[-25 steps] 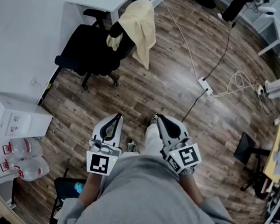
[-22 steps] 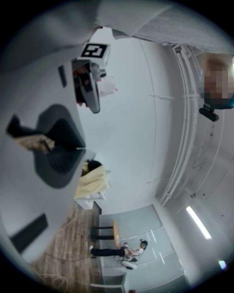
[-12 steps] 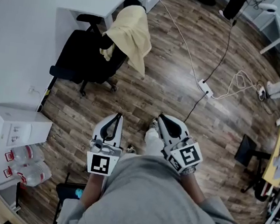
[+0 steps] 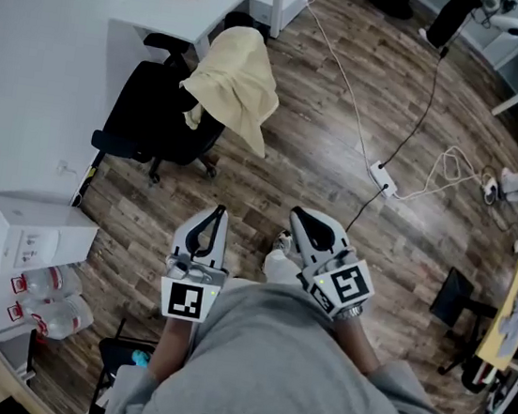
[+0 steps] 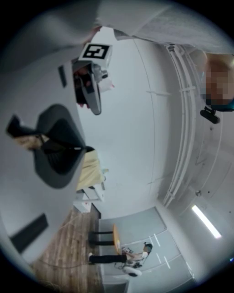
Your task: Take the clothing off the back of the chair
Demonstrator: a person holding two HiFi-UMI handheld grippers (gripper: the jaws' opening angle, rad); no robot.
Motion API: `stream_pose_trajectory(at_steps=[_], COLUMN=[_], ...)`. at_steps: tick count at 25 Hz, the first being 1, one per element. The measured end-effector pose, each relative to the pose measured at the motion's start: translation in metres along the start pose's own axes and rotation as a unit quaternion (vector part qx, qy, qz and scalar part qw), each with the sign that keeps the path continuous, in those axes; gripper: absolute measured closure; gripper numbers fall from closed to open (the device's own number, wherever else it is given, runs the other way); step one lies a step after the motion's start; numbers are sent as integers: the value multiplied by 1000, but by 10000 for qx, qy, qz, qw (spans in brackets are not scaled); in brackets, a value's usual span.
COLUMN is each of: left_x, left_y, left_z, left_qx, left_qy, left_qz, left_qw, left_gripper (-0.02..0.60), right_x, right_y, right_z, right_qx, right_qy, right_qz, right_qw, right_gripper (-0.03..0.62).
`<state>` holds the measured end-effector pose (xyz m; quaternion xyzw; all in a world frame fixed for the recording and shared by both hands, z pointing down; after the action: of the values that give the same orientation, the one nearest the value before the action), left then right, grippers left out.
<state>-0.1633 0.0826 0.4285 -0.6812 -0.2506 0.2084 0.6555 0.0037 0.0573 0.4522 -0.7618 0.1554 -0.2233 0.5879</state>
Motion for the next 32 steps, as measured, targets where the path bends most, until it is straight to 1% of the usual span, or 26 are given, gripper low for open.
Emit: stream_pose_trajectory(at_steps=[2,5,11,14,19,24,32], left_x=[-3,-7,-12,-16,-30,-48,-92], left_y=[2,5,6,7,6,0,-4], left_z=[-16,-38,-73,-85,-97,-109,-138], left_qx=[-38,-60,-21,-8,-68,-137,-197], left_qy=[65,195,354,460,514,544,399], left_qz=[-43,-3,-157,-65,-93,-1,32], left_qw=[10000,9998,9992,9989,9986,9984,9990], left_gripper=[548,548,548,547,546,546,546], right_x=[16,37,68,80,87,92,98], right_y=[5,8,13,15,16,15,25], right_z=[-7,-17,-33,-38,-48,-64,-98], right_qx=[8,-14,-39,-70,-137,-245,-332], right_qy=[32,105,281,306,288,233,20], right_qz=[-26,-35,71,73,55,52,68], right_qw=[10000,9999,9996,9995,9995,9994,9994], right_gripper=[559,559,559,559,559,559,559])
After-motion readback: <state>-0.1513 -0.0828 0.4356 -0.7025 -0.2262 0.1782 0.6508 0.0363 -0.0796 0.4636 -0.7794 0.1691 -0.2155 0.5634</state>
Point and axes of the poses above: the fingertips, and each gripper's own axes: z backward along the fingers, x to its right, y out of its top, the point moved 4 cm from there along z, backward along the fingers, and after that the axes turned 14 degrees about -y, right-handed, at the moved point
